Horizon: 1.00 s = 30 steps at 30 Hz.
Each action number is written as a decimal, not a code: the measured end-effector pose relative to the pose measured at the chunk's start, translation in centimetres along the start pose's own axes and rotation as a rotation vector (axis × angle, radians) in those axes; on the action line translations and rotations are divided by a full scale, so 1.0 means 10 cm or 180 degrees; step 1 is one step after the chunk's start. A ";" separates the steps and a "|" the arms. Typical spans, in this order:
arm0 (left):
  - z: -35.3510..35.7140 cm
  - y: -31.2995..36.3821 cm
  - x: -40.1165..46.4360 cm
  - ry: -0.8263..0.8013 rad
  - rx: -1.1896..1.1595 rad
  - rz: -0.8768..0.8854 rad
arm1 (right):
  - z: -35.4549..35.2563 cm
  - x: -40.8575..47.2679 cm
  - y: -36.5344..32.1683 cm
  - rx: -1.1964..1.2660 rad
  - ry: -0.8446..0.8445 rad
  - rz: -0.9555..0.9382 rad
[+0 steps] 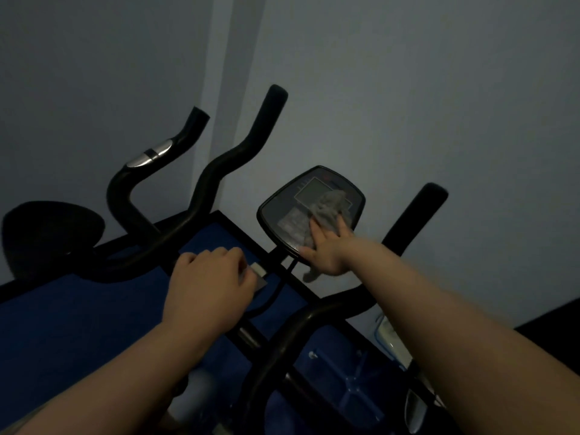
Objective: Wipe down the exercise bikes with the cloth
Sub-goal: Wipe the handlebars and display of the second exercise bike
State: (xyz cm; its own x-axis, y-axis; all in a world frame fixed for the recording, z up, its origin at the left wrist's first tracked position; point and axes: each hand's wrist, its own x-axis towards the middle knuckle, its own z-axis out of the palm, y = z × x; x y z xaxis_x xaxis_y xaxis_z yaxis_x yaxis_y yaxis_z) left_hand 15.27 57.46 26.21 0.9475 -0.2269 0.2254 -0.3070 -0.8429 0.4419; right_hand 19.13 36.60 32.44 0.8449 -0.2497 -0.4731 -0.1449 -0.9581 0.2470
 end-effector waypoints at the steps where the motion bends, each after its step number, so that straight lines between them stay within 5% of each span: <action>1: 0.00 0.00 0.00 0.0015 0.0000 -0.0013 | -0.07 0.09 0.00 0.0062 0.0158 0.0036; 7: 0.04 0.00 0.01 0.0084 -0.0028 -0.0046 | -0.20 0.51 -0.21 0.0340 0.1201 -0.0333; 12: 0.00 0.00 0.00 0.0060 0.0003 -0.0011 | 0.10 0.21 -0.32 0.0071 0.0461 -0.0916; 17: 0.00 0.01 -0.01 0.0050 -0.0051 -0.0043 | 0.02 0.13 0.01 -0.0217 0.0033 -0.0116; 22: 0.01 0.00 -0.01 0.0070 -0.0040 -0.0067 | -0.26 0.42 -0.18 0.0369 0.0876 0.0418; 26: 0.01 0.01 -0.01 0.0067 -0.0082 -0.0068 | -0.18 0.43 -0.19 0.0109 0.1252 -0.0083; 30: -0.01 0.02 -0.01 0.0018 -0.0042 -0.0060 | -0.08 0.13 0.04 0.0148 0.2362 -0.0475</action>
State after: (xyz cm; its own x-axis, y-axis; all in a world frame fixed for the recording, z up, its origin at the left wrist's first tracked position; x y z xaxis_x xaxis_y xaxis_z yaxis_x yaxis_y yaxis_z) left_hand 15.14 57.29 26.35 0.9526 -0.2082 0.2216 -0.2902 -0.8405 0.4576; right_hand 20.55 36.00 32.66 0.9797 0.0269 0.1986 -0.0097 -0.9834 0.1812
